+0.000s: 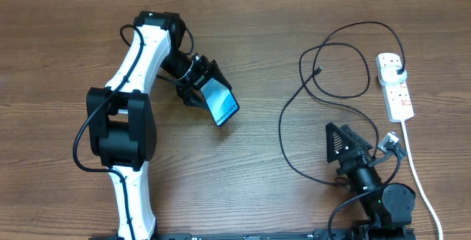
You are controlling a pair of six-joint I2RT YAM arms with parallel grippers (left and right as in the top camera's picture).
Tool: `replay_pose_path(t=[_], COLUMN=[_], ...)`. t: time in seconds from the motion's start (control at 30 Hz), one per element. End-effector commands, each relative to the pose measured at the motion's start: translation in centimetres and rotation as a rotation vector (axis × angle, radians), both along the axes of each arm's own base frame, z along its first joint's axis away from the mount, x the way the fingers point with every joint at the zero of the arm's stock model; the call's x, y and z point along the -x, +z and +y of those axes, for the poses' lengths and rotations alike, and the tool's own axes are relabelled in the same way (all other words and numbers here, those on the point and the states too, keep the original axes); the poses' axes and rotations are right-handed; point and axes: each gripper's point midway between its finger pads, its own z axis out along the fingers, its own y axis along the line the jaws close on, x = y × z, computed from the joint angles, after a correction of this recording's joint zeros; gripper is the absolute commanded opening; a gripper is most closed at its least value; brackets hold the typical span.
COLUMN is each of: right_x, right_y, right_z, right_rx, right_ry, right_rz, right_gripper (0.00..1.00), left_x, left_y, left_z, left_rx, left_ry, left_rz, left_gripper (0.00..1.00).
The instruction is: Plug charger to phone and switch on socket
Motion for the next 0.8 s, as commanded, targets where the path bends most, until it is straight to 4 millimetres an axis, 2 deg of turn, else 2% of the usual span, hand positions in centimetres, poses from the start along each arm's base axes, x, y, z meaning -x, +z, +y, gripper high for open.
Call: replay_pose_path(t=[0.0, 0.17, 0.33, 0.57, 0.67, 0.77], right_x=[0.4, 1.4, 1.7, 1.5, 0.8, -0.1], right_y=[-0.2, -0.3, -0.1, 2.4, 3.1, 4.8], right_z=[1.0, 2.9, 3.1, 3.1, 3.2, 3.9], right_rx=[-0.055, 0.023, 0.020, 0.069, 0.088, 0.143], right_ry=[0.059, 0.182, 0.200, 0.203, 0.215, 0.271], right_rz=[0.020, -0.004, 0.061, 0.125, 0.211, 0.244], right_gripper=[1.00, 0.99, 0.99, 0.99, 0.99, 0.99], left_x=[-0.6, -0.6, -0.6, -0.6, -0.6, -0.6], left_y=[1.5, 1.5, 1.5, 1.5, 1.7, 1.7], left_z=[-1.1, -1.1, -1.1, -1.1, -1.3, -1.3], left_rx=[0.095, 0.095, 0.095, 0.095, 0.110, 0.110], left_ry=[0.000, 0.000, 0.000, 0.000, 0.004, 0.003], left_rz=[-0.030, -0.030, -0.030, -0.026, -0.025, -0.025], left_gripper=[0.55, 0.55, 0.56, 0.55, 0.55, 0.55])
